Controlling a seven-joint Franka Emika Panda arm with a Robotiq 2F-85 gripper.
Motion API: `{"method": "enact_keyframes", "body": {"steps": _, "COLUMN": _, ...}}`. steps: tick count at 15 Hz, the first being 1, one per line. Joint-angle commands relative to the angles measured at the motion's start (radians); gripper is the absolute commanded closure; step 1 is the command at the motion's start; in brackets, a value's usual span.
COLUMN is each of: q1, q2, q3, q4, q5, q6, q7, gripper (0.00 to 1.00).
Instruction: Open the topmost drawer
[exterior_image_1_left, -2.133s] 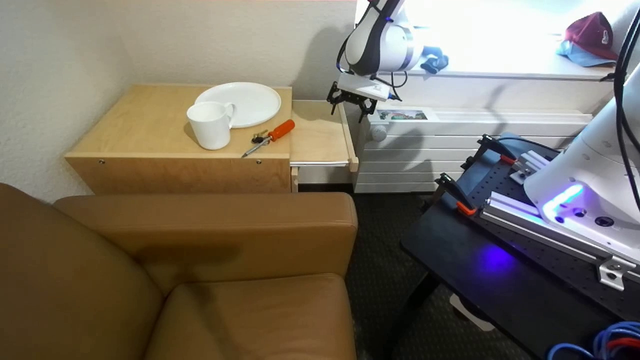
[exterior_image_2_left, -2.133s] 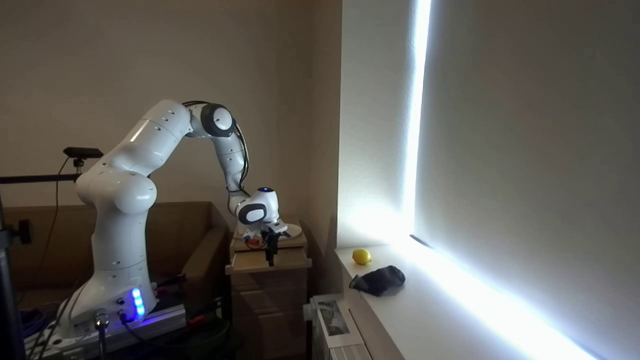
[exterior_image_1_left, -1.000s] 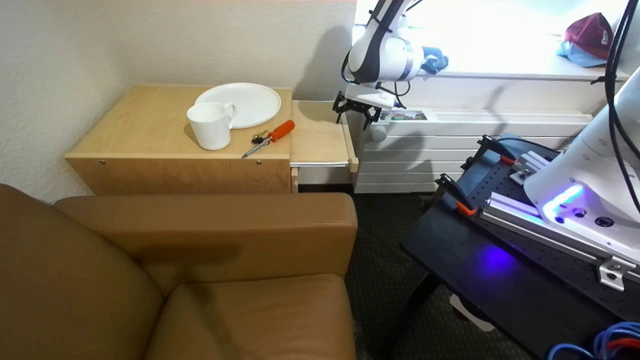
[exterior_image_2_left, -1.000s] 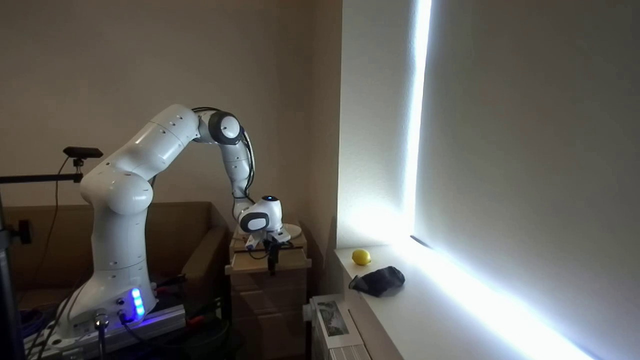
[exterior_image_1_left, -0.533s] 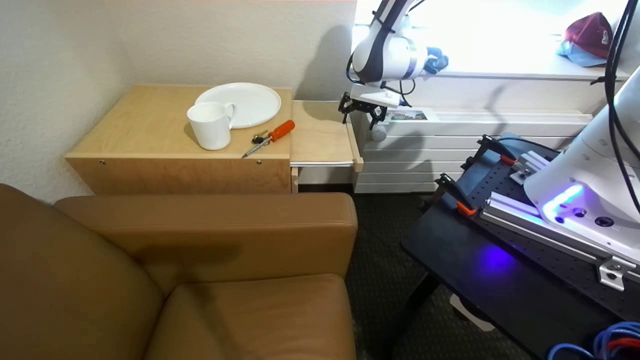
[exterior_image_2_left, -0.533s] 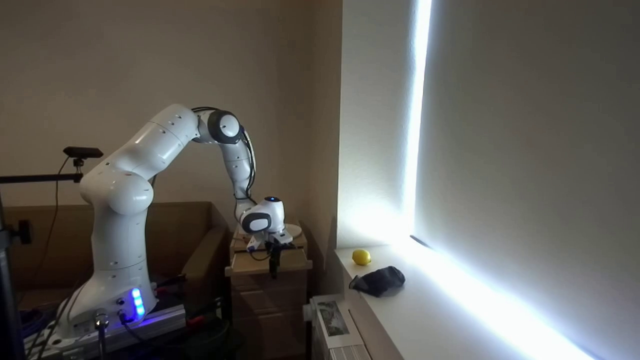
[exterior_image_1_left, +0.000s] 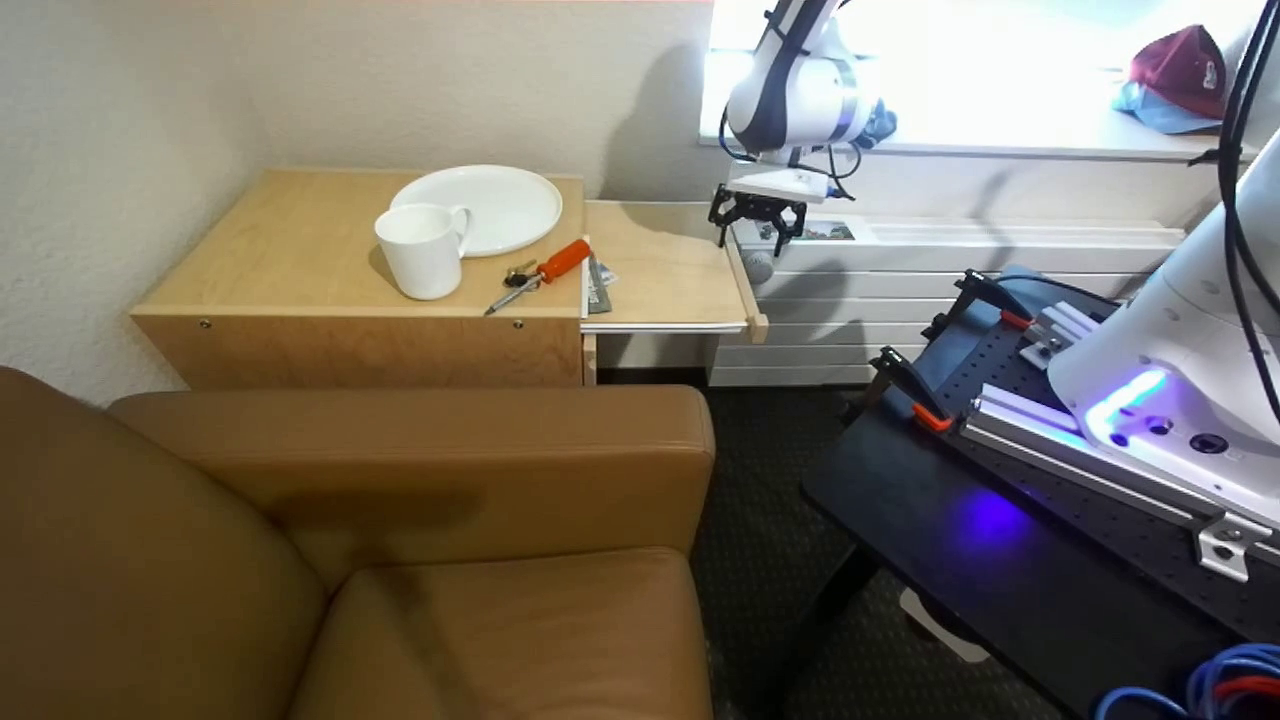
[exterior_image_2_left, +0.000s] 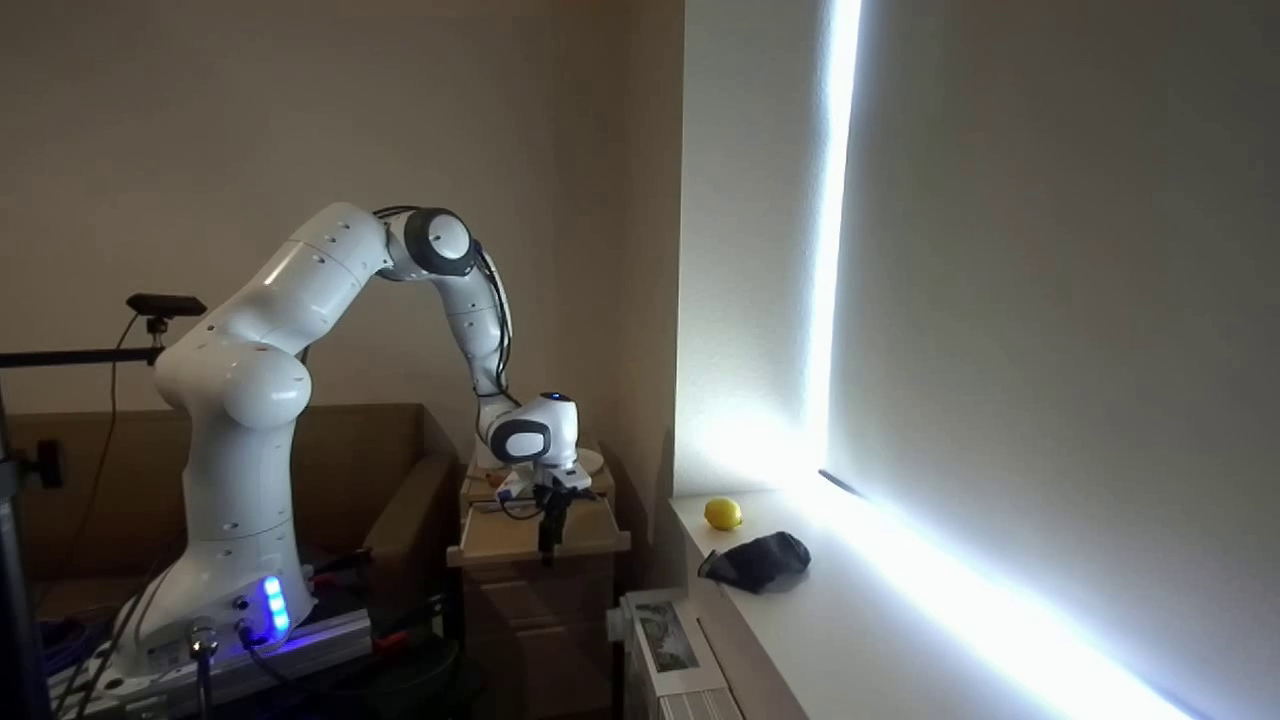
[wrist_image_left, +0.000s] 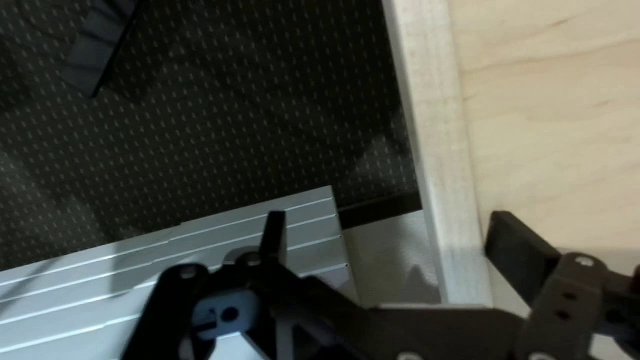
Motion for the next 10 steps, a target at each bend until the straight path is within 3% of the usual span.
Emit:
{"method": "enact_keyframes", "body": {"steps": 1, "q1": 0.008, "q2": 0.074, "q3": -0.073, "q4": -0.003, "q5": -0.034, "q6": -0.026, "q7": 0.056, "gripper": 0.00}}
{"method": "enact_keyframes", "body": {"steps": 10, "q1": 0.011, "q2": 0.067, "q3": -0.134, "q4": -0.041, "q5": -0.057, "q6": -0.070, "q7": 0.181, "gripper": 0.00}}
